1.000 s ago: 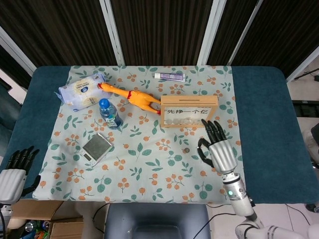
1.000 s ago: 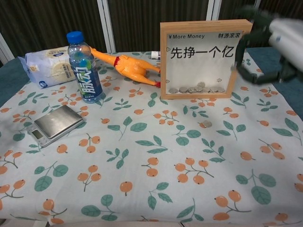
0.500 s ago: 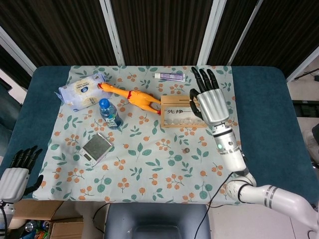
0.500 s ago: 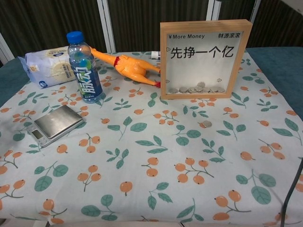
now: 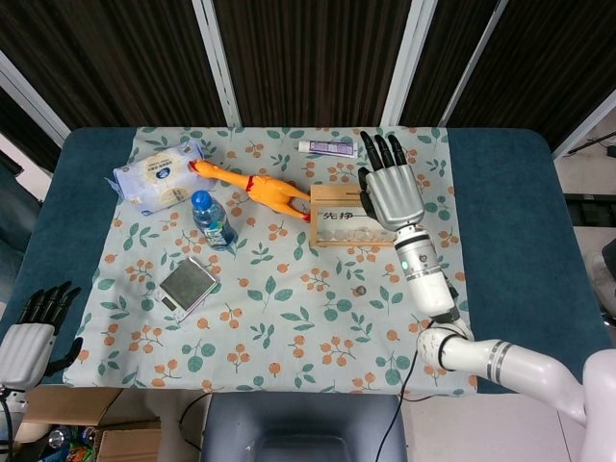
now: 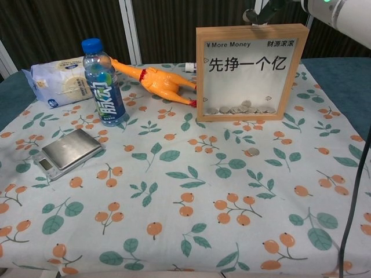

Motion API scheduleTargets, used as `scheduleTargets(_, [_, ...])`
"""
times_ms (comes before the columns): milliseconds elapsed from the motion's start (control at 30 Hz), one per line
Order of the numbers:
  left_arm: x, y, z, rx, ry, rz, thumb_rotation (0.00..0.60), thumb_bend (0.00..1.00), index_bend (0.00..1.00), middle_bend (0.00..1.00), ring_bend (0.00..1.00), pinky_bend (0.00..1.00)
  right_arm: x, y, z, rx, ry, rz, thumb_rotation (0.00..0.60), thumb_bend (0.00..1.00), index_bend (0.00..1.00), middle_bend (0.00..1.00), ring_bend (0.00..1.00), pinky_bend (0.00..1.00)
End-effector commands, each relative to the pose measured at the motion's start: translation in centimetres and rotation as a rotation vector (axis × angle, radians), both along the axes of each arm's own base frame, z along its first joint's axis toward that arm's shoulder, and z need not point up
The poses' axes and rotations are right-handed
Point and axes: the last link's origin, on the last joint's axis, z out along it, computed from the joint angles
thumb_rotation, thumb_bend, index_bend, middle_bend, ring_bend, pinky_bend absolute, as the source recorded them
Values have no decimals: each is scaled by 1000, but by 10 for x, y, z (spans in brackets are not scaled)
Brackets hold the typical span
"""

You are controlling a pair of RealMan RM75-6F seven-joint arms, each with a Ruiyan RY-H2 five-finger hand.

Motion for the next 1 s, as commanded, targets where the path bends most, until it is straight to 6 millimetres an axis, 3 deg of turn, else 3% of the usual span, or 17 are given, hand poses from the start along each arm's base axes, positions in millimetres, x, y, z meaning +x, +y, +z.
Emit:
scheduleTargets(33, [-1, 0, 1, 2, 0, 2, 600, 415, 0, 0, 0, 0, -1, -1, -2, 6, 3, -13, 600, 665, 779, 116, 0, 0])
scheduleTargets(667, [-4, 1, -2, -5, 6, 8, 600, 415, 0, 0, 0, 0, -7, -7, -13, 13, 7, -50, 600, 667, 769, 117, 0, 0])
scheduleTargets(733, [-4, 1, -1, -5, 6, 9, 600, 415, 0, 0, 0, 0, -8, -8, -13, 15, 8, -55, 600, 667, 679, 118, 0, 0])
scheduleTargets(767, [-4, 1, -1, -4, 6, 9, 600, 416, 0, 0, 0, 0, -9, -8, -12, 15, 4, -56, 600, 667, 578, 119, 0, 0])
scheduleTargets(833, [-4, 1, -1, -2, 5, 10, 600, 416, 0, 0, 0, 0, -9, -7, -9, 10, -15, -55, 600, 665, 221, 108, 0, 0])
scheduleTargets(867, [-4, 0, -1, -2, 4, 10, 600, 415, 0, 0, 0, 0, -10, -7, -6, 1, -34, -48, 600, 663, 105, 96, 0, 0])
scheduleTargets(933, [-4, 0, -1, -2, 4, 11, 600, 415, 0, 0, 0, 0, -10, -5, 0, -14, -65, -31, 600, 658, 2, 69, 0, 0])
scheduleTargets(1000, [-4, 0, -1, -3, 3, 10, 600, 415, 0, 0, 0, 0, -9, 1, 9, -35, -108, 1, 600, 656, 0, 56, 0, 0])
